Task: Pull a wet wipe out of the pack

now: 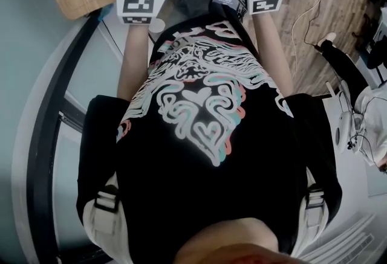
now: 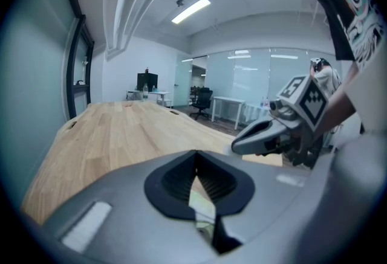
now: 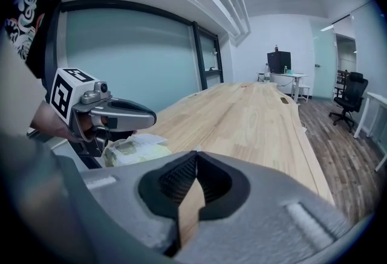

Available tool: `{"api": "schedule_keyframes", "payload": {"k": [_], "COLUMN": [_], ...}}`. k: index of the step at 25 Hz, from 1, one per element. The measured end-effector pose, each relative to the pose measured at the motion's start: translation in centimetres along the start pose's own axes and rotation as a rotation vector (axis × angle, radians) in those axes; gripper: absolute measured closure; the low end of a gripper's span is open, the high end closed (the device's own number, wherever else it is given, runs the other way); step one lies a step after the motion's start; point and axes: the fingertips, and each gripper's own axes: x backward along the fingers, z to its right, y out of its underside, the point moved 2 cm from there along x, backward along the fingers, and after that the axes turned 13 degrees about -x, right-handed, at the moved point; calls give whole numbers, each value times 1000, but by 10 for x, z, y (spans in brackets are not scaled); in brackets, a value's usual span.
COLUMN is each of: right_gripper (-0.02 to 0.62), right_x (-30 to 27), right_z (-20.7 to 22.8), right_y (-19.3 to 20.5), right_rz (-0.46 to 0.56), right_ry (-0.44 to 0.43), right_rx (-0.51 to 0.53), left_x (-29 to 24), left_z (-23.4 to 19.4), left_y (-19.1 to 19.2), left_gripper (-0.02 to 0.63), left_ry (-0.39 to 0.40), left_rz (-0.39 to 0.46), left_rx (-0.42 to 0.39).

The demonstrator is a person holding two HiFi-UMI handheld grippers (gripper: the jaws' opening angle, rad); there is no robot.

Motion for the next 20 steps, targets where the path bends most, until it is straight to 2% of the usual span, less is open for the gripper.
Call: {"api": "schedule_keyframes", "payload": {"k": [6,16,20], "right_gripper": [594,592,591], "right_x": [-11,-19,-21], "right_z": [11,26,26], "right_y": [11,28,31], "right_rz": [-35,-93,-104], "right_ry": [7,14,21], "right_rx": [-2,-81,-61], "left_x": [-8,-13,-13], "left_z": [-2,-3,-4], "left_y": [10,9,11], "left_gripper": [618,618,618], "left_ry": [12,16,11], "left_rz": [-12,-15,-17], "left_rx": [15,28,31]}}
